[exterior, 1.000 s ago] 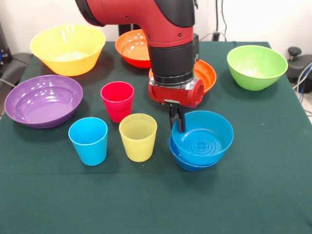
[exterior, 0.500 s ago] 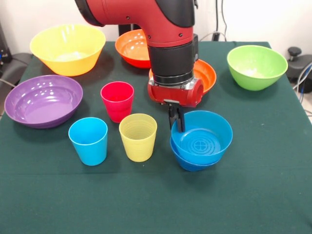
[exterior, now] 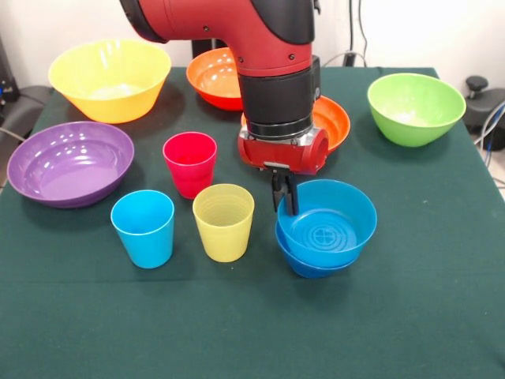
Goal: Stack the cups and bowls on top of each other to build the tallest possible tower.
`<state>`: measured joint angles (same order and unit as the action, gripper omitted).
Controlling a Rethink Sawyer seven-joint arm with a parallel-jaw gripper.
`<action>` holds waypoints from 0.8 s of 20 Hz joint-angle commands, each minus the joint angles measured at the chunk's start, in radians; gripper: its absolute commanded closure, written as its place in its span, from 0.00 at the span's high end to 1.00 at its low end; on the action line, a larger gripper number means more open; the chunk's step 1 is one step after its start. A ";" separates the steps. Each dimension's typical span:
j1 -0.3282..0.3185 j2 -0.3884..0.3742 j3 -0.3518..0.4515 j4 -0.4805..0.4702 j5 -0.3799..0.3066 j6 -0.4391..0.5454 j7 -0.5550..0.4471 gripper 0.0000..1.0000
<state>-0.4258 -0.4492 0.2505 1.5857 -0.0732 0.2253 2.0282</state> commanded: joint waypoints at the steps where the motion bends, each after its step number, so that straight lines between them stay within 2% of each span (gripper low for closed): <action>1: -0.004 0.042 0.049 -0.052 -0.080 0.067 -0.055 0.00; 16: -0.014 0.039 0.044 -0.053 -0.090 0.065 -0.064 0.00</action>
<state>-0.4296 -0.4491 0.2505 1.5783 -0.0734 0.2256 2.0282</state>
